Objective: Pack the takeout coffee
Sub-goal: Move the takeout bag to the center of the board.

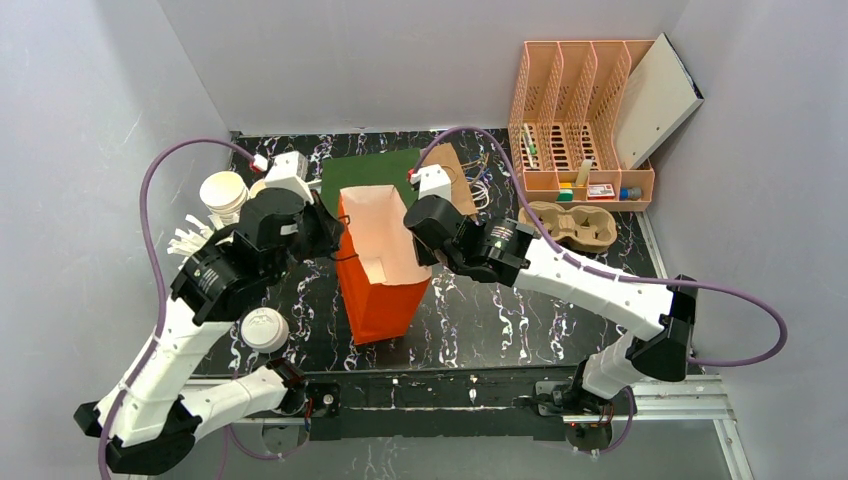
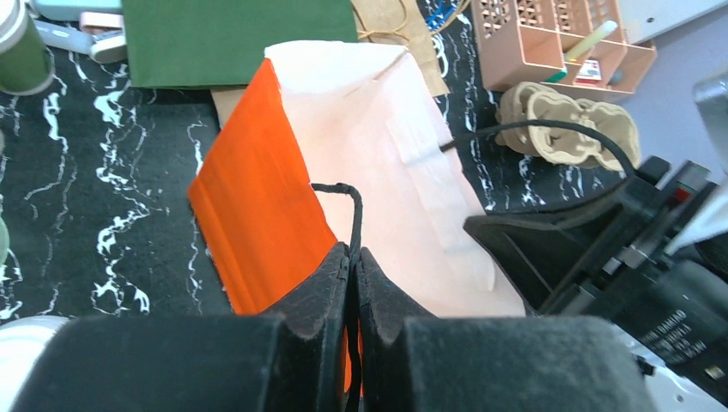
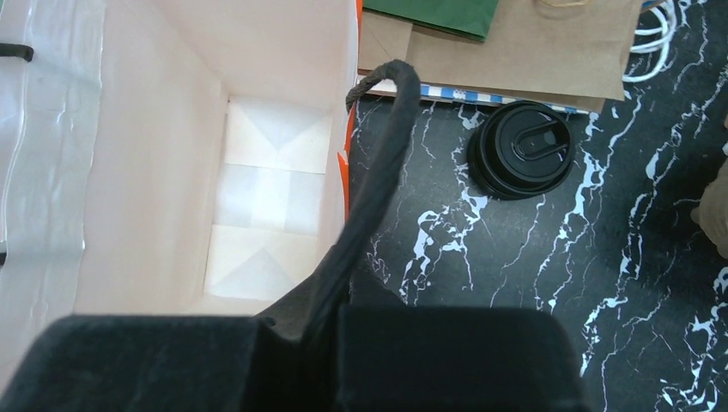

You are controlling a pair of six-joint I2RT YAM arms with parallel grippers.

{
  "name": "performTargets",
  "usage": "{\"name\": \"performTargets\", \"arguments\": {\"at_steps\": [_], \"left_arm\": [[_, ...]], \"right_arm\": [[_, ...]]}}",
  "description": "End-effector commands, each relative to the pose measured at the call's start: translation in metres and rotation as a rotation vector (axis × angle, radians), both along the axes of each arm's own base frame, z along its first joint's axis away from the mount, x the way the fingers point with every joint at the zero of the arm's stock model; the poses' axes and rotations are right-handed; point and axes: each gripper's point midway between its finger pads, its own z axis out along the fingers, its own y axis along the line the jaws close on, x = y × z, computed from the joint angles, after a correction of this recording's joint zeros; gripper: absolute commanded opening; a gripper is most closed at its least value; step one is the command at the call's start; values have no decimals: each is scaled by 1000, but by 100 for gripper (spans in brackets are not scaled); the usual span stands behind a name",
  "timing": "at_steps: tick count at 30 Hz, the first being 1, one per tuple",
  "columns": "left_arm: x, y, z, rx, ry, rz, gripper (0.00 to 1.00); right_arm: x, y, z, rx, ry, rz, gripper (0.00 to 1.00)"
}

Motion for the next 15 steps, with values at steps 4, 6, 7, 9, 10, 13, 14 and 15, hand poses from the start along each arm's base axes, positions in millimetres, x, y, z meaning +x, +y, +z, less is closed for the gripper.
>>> {"name": "performTargets", "arguments": {"at_steps": [4,6,7,9,10,13,14,15], "left_arm": [[21,11,14,115,-38,69,5],[26,11,14,133,-43,77,6],[29,11,15,145,-47,83,6],[34,12,16,169,-49,94,6],[36,13,16,181,-48,100,7],[42,16,18,219,-58,121,7],[44,18,18,234,-62,127,7],[46,19,18,252,-62,136,8]], "right_arm": [[7,-17,42,97,-56,-109,1],[7,-19,44,109,-56,-120,1],[6,-18,45,116,-55,-121,1],[6,-17,44,124,-48,-122,1],[5,-16,44,128,-45,-119,1],[7,-18,42,124,-42,-139,1],[7,-17,42,124,-43,-139,1],[7,-18,43,126,-43,-142,3]]}}
